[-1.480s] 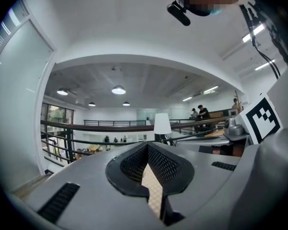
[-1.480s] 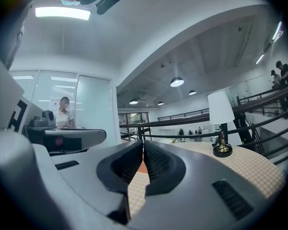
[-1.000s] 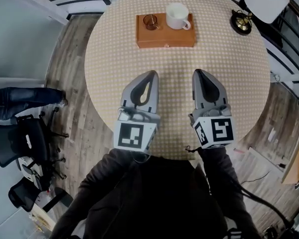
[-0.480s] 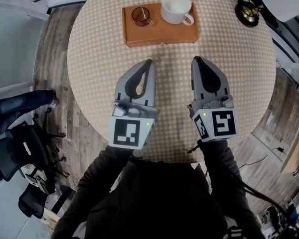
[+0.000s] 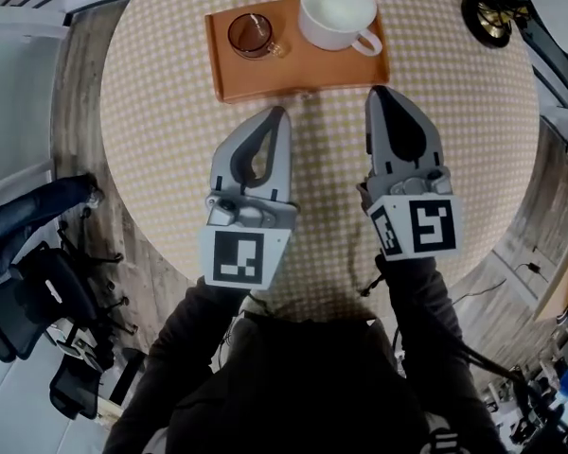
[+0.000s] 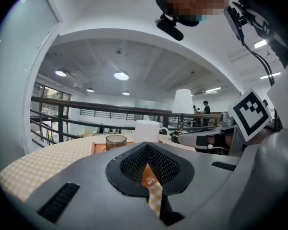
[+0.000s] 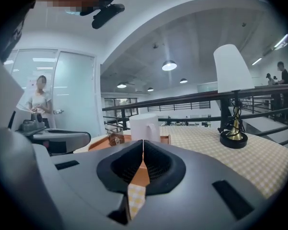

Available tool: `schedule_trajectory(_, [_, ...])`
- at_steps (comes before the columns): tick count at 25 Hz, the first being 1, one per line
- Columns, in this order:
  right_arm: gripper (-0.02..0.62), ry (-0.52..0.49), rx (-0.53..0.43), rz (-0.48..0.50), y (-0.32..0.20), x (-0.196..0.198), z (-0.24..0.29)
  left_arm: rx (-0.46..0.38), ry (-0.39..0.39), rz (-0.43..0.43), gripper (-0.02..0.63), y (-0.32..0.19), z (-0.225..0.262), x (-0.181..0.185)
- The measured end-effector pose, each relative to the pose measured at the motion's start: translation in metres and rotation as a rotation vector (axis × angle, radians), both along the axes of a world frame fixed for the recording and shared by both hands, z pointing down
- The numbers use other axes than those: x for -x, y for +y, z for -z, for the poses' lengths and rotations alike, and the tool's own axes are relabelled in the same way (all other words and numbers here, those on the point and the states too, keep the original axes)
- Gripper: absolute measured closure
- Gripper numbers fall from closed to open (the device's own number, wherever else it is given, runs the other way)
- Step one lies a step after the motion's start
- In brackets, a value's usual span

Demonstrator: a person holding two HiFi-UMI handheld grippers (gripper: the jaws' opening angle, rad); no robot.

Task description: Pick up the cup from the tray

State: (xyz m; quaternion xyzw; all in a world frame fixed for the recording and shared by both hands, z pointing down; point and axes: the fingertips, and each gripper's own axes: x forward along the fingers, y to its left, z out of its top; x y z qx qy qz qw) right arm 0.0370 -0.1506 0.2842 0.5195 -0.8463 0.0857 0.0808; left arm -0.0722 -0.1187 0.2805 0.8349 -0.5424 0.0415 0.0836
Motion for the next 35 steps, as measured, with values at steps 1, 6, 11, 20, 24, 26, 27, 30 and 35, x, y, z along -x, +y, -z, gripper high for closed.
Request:
schedule_trajectory(1, [0.588,0.005,0.001,-0.003,-0.002,-0.001,-0.002,0.002,0.001,-0.002,0.603,0.0,-0.003,0.0])
schedule_trajectory(6, [0.586,0.006,-0.003,-0.013,-0.017,0.0,-0.008,0.03,0.005,-0.003,0.603,-0.004,-0.019,0.007])
schedule_trajectory(11, [0.498,0.013,-0.028,0.005,-0.026,-0.004,0.0,0.058,0.023,0.002,0.603,0.001,-0.027,0.002])
schedule_trajectory(20, [0.492,0.076,-0.052,0.077,-0.051,0.003,-0.002,0.086,0.041,0.018,0.602,-0.002,-0.041,0.0])
schedule_trajectory(24, [0.496,0.086,-0.059,0.119,-0.054,0.012,-0.004,0.094,0.039,0.029,0.603,-0.006,-0.047,0.011])
schedule_trajectory(26, [0.523,0.098,-0.056,0.136,-0.05,0.01,-0.004,0.096,0.04,0.032,0.603,-0.005,-0.049,0.01])
schedule_trajectory(27, [0.545,0.104,-0.054,0.143,-0.047,0.008,-0.004,0.097,0.041,0.032,0.602,-0.005,-0.049,0.007])
schedule_trajectory(30, [0.546,0.114,-0.053,0.153,-0.039,0.007,-0.004,0.099,0.042,0.029,0.603,-0.002,-0.05,0.0])
schedule_trajectory(35, [0.537,0.102,-0.053,0.145,-0.045,0.012,-0.009,0.107,0.041,0.025,0.603,-0.003,-0.055,0.006])
